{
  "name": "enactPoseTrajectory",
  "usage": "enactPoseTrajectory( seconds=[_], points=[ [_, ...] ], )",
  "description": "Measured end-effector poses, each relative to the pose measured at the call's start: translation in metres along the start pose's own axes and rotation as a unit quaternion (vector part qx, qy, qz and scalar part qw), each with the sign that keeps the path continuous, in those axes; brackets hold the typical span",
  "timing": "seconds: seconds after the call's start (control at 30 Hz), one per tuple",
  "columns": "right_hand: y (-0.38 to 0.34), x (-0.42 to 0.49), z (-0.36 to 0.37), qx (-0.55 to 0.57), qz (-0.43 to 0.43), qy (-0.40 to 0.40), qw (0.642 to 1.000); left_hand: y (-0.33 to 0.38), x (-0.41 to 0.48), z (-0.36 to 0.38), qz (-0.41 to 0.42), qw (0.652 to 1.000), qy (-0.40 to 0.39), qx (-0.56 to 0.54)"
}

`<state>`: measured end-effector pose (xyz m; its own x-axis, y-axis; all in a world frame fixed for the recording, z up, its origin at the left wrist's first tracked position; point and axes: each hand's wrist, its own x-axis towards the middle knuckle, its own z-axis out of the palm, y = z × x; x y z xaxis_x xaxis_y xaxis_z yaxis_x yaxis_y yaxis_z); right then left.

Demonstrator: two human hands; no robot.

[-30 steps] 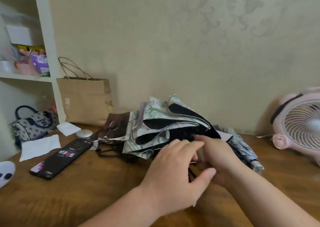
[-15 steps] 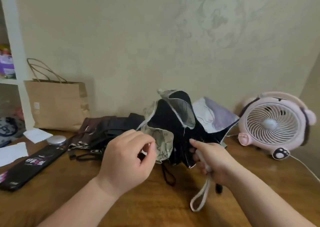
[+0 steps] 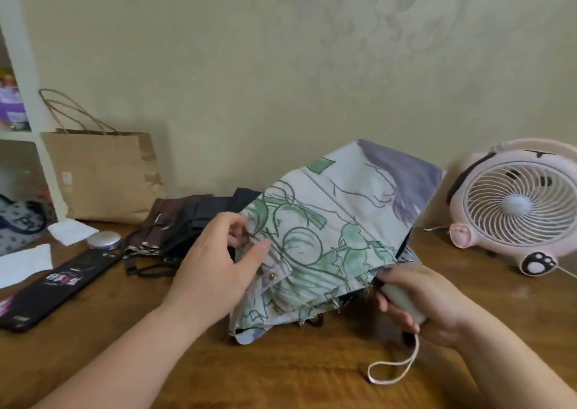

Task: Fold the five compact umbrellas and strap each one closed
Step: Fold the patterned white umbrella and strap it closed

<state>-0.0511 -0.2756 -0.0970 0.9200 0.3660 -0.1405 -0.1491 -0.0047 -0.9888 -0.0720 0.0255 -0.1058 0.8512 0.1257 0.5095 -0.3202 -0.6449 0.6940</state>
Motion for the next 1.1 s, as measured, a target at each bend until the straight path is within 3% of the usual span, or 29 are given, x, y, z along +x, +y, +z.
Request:
enactPoseTrajectory(
  seconds=[0.13, 0.37, 0.5, 0.63, 0.8, 0.93, 1.1],
  points=[
    [0.010, 0.004, -0.002, -0.008, -0.009, -0.029, 1.000, 0.006, 0.000, 0.008, -0.081, 0.991, -0.039, -0.103],
    [0.013, 0.000, -0.024, -0.072, -0.024, -0.046, 0.996, 0.016, -0.008, 0.023, -0.110, 0.958, -0.038, -0.262],
    [0.018, 0.003, -0.026, -0.105, 0.014, -0.024, 0.994, 0.017, -0.011, 0.030, -0.108, 0.951, -0.067, -0.283],
    [0.018, 0.002, -0.020, -0.265, 0.075, 0.038, 0.960, 0.016, -0.013, 0.035, -0.115, 0.944, -0.097, -0.293],
    [0.020, 0.005, -0.008, -0.469, 0.015, 0.133, 0.873, 0.012, -0.011, 0.036, -0.111, 0.944, -0.137, -0.280],
    [0.022, 0.008, -0.005, -0.471, -0.017, 0.178, 0.864, 0.013, -0.011, 0.029, -0.113, 0.919, -0.169, -0.339],
    [0.014, 0.008, -0.008, -0.397, -0.061, 0.233, 0.885, 0.020, -0.013, 0.022, -0.108, 0.867, -0.196, -0.445]
  ],
)
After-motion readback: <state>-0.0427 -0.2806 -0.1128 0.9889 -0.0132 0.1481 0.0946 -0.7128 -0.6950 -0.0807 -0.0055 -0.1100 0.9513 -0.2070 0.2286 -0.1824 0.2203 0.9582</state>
